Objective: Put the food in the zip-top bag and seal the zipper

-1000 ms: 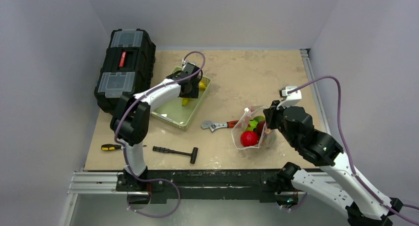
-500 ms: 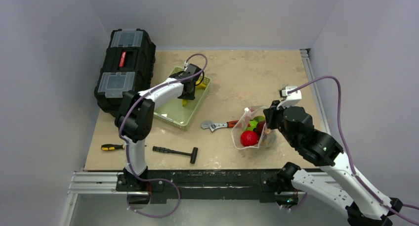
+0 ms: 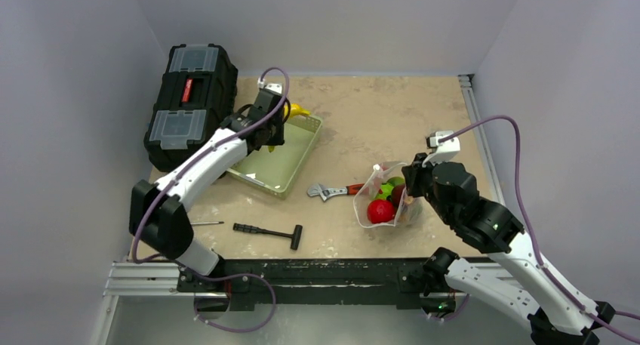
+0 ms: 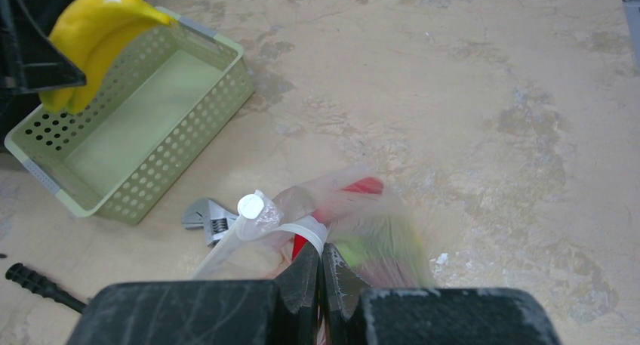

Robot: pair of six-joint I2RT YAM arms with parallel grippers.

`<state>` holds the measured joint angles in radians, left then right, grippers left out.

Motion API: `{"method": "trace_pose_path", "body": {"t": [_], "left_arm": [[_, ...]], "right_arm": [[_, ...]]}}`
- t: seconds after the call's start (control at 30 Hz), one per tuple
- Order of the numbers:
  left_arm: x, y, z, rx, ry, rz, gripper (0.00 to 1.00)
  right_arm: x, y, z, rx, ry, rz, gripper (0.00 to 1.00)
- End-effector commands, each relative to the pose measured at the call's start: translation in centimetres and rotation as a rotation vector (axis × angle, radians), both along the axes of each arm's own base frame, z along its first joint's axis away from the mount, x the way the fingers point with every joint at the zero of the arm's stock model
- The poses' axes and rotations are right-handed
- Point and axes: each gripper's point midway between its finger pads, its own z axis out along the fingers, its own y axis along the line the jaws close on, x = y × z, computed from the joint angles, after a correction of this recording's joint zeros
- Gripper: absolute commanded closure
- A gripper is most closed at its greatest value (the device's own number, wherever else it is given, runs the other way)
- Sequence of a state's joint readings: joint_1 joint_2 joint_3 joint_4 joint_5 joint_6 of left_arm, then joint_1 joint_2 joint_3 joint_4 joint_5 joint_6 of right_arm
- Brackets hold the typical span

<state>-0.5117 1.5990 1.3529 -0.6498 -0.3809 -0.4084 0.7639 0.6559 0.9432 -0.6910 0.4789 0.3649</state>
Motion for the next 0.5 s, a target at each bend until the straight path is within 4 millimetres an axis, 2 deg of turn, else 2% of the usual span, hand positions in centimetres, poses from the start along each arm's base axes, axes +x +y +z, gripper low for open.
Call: {"method": "trace_pose_path", "body": {"t": [0.0,0.1,0.3,0.37,0.47], "left_arm": [[-3.1,-2.3,3.6,-0.160,-0.017,-0.140,1.00],[-5.9,-4.5,5.9,-0.194,-0.066,-0.283,1.00],[-11.1,-7.5,10.7,-0.080,-0.266,-0.430,1.00],[-12.5,-8.1,11.6,-0.092,-0.336,-0.453,1.00],[-14.1,-9.8,11.8,-0.139,-0.359,-0.486,1.00]], "right_arm": [[0.5,0.3,1.7,0.032,-0.041,-0.010,1.00],[0.5,0.4,1.9,0.034,-0.043,-0.003,1.00],[0.8,0.8,1.9,0.029,-0.039,0.003,1.00],[0.8,0.8,2.0,0.029,-0.038,0.003,1.00],[0.7,0.8,2.6,0.041,-0.042,0.003,1.00]]}}
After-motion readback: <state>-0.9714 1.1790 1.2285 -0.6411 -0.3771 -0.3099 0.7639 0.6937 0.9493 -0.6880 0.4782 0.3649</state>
